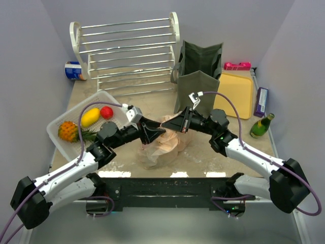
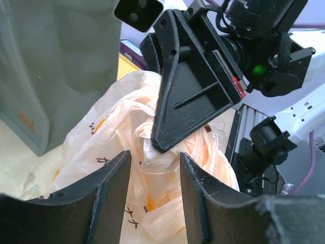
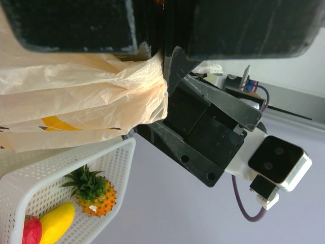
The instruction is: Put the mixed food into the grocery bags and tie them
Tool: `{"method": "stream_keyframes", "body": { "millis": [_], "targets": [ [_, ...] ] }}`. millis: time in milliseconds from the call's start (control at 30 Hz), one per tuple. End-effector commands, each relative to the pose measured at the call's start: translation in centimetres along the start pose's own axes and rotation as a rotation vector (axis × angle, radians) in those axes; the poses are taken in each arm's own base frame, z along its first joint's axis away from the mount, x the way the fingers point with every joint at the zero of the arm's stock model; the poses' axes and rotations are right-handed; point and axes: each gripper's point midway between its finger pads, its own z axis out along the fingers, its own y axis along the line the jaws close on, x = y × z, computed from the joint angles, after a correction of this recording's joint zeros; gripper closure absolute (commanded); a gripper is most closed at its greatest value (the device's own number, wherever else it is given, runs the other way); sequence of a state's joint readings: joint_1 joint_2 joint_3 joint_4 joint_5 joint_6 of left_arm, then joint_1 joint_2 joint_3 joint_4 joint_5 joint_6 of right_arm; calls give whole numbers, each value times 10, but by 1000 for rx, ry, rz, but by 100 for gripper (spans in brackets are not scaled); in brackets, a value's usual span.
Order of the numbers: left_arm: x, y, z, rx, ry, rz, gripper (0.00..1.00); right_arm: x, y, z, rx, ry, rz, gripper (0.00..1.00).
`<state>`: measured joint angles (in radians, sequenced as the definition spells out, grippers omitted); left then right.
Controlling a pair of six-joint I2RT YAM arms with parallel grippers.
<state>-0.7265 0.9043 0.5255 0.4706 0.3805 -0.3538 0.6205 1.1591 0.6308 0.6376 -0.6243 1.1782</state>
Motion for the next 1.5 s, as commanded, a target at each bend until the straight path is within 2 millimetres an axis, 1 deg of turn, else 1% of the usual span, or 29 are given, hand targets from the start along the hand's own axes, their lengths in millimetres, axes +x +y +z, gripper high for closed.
{"method": "stream_keyframes", "body": {
  "millis": [0, 33, 100, 133, 200, 300, 333, 467, 500, 533, 567, 633, 667, 733, 767, 833, 867, 900, 967, 1033, 1067, 1133, 1167, 1233, 1267, 1300, 1367, 1400, 1467],
  "targets": [
    [-22, -15, 5, 89, -47, 57, 61, -7, 23, 2, -77, 3, -38, 100],
    [-21, -16, 5, 96, -44, 56, 68, -7, 24, 2, -80, 2, -38, 100],
    [-20, -17, 5, 101, -39, 55, 74, -7, 23, 2, -77, 3, -36, 100],
    [-20, -18, 5, 110, -38, 56, 80, -7, 23, 3, -76, 5, -35, 100],
    [-18, -18, 4, 112, -38, 51, 85, -7, 23, 3, -75, 4, -36, 100],
    [-18, -19, 3, 114, -43, 45, 95, -7, 20, 4, -67, 5, -34, 100],
    [-17, -18, 3, 110, -43, 45, 100, -7, 20, 4, -67, 5, -39, 100],
    [-18, -14, 1, 81, -37, 39, 100, -8, 19, 3, -39, 14, -50, 100],
    [-18, -13, 0, 76, -39, 32, 100, -9, 17, 2, -29, 18, -70, 97],
    [-18, -13, 0, 74, -39, 28, 100, -11, 19, 2, -22, 16, -82, 91],
    [-18, -14, -1, 76, -38, 18, 100, -10, 16, 0, 2, 24, -98, 79],
    [-16, -14, 0, 83, -29, 3, 100, -11, 15, -3, 18, 29, -116, 68],
    [-14, -14, 1, 82, -22, -3, 100, -12, 13, -7, 38, 31, -132, 58],
    [-13, -12, 1, 74, -16, -8, 100, -14, 12, -12, 60, 31, -149, 50],
    [-12, -11, 1, 66, -12, -14, 100, -11, 7, -16, 87, 44, -159, 43],
    [-15, -10, 0, 58, -21, -14, 100, -12, 10, -23, 96, 40, -183, 37],
    [-16, -10, -1, 54, -22, -19, 100, -9, 4, -26, 120, 51, -191, 32],
    [-17, -8, -2, 47, -27, -16, 100, -9, 7, -31, 125, 46, -207, 30],
    [-18, -8, -1, 46, -28, -20, 100, -6, -2, -38, 166, 55, -220, 25],
    [-16, -9, -1, 55, -21, -24, 100, -1, 0, -45, 160, 67, -245, 24],
    [-15, -8, 0, 57, -16, -26, 100, 2, -2, -48, 165, 80, -271, 24],
    [-13, -8, 1, 61, -10, -31, 100, 9, -2, -55, 171, 107, -307, 26],
    [-12, -8, 1, 62, -7, -33, 100, 11, -4, -58, 172, 119, -363, 29],
    [-12, -8, 1, 62, -4, -35, 100, 18, -5, -66, 173, 140, -405, 33],
    [-13, -8, 1, 63, -6, -33, 100, 19, -6, -68, 170, 141, -446, 39],
    [-13, -7, 1, 59, -8, -33, 100, 23, -12, -71, 176, 151, -455, 41],
    [-13, -7, 2, 60, -7, -36, 100, 26, -16, -75, 183, 157, -500, 47],
    [-12, -7, 2, 62, -3, -39, 100, 28, -21, -77, 197, 161, -501, 48],
    [-11, -8, 2, 67, 0, -41, 100, 28, -25, -79, 212, 156, -518, 51]
  ]
}}
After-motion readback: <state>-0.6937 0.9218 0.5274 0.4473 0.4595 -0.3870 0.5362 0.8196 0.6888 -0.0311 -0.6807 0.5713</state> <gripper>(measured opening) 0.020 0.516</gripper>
